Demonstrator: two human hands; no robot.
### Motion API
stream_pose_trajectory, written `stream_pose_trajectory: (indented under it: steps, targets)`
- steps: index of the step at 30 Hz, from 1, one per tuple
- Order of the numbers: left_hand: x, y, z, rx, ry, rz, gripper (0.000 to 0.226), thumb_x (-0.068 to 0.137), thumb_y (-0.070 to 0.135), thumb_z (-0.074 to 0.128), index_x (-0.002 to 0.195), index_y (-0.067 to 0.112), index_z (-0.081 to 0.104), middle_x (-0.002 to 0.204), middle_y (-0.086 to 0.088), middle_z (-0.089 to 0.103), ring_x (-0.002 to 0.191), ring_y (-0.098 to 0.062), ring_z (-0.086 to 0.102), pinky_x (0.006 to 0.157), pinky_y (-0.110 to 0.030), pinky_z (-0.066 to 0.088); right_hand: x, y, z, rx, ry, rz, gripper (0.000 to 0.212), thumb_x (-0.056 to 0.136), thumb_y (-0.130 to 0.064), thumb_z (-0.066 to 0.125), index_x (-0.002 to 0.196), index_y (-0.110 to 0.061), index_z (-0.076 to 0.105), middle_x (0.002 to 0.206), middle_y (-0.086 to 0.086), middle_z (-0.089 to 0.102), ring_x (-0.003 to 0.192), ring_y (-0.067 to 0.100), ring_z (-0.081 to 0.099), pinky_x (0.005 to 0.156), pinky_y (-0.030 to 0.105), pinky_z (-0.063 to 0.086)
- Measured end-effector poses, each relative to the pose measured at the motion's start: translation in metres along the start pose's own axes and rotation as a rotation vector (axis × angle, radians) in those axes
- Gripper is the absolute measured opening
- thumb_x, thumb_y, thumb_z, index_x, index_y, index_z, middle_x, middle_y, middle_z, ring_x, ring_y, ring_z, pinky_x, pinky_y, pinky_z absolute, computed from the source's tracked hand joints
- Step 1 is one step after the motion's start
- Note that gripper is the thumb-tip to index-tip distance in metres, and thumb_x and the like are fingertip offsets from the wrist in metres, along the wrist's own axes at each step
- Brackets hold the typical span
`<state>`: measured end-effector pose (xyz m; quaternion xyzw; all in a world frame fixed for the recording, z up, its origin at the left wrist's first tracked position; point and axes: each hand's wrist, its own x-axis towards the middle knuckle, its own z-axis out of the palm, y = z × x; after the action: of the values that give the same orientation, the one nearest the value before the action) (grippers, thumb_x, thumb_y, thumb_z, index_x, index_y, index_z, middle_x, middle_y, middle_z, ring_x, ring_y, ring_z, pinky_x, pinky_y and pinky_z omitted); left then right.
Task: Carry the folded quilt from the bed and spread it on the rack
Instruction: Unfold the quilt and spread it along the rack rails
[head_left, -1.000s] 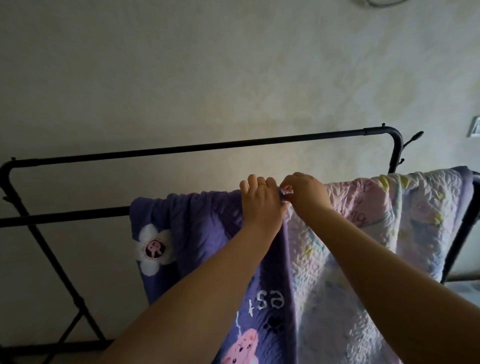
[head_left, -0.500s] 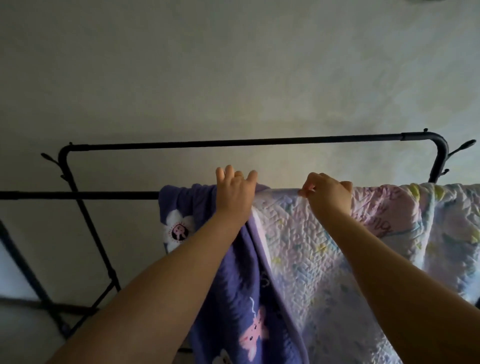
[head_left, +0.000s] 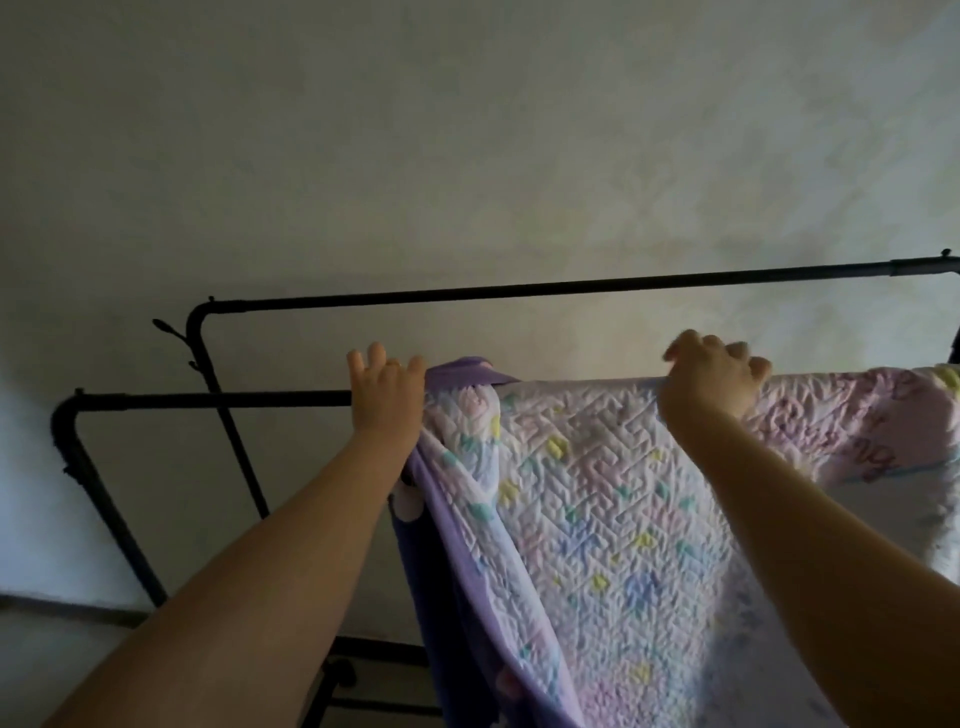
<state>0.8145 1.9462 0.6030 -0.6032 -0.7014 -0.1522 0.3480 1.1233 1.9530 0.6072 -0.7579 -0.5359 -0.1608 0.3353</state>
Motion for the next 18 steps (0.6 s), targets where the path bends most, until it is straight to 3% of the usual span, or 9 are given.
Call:
stream_pose_trajectory:
  steps: [2,5,9,14,18]
  targets:
    - [0.005,-0.008,0.002,-0.083,-0.01,-0.028,0.022,0.084,0.011,0.051,0.1,0.025,0.058,0.091,-0.006,0.072,0.108,-0.031,0.047,0.095,-0.045,0.032,-0.018,-0.039,0.008,0.132,-0.044,-0.189,0.028,0.084,-0.014,0.061,0.107,-0.029,0.063,0.116,0.002,0.063,0.11,0.027,0.052,0.096,0.042,0.037]
    - [0.01,-0.012,0.003,-0.206,0.011,0.066,0.026,0.079,0.013,0.054,0.102,0.025,0.055,0.098,-0.003,0.067,0.103,-0.032,0.049,0.086,-0.043,0.031,-0.045,-0.09,0.023,0.18,-0.146,-0.423,0.021,0.086,-0.029,0.065,0.107,-0.033,0.064,0.116,-0.003,0.063,0.111,0.022,0.054,0.096,0.039,0.037]
    - [0.002,0.002,0.005,-0.331,0.123,0.29,0.029,0.083,0.022,0.055,0.112,0.026,0.054,0.101,-0.005,0.063,0.097,-0.032,0.05,0.079,-0.04,0.029,-0.058,-0.12,0.036,0.249,-0.149,-0.324,0.025,0.081,-0.033,0.071,0.104,-0.023,0.066,0.103,0.003,0.064,0.098,0.027,0.06,0.085,0.036,0.043]
    - [0.004,0.019,0.012,-0.382,0.225,0.409,0.04,0.093,0.03,0.054,0.132,0.034,0.05,0.104,-0.008,0.059,0.091,-0.03,0.054,0.083,-0.042,0.035,-0.061,-0.127,0.035,0.173,-0.127,-0.346,0.026,0.081,-0.042,0.068,0.106,-0.038,0.067,0.098,-0.001,0.058,0.095,0.023,0.056,0.086,0.036,0.039]
    - [0.011,0.016,0.014,-0.317,0.292,0.549,0.025,0.091,0.032,0.058,0.115,0.033,0.066,0.101,-0.006,0.062,0.078,-0.027,0.059,0.078,-0.039,0.041,-0.059,-0.13,0.038,0.226,-0.1,-0.295,0.018,0.077,-0.039,0.073,0.091,-0.029,0.069,0.094,-0.001,0.057,0.091,0.021,0.057,0.082,0.035,0.04]
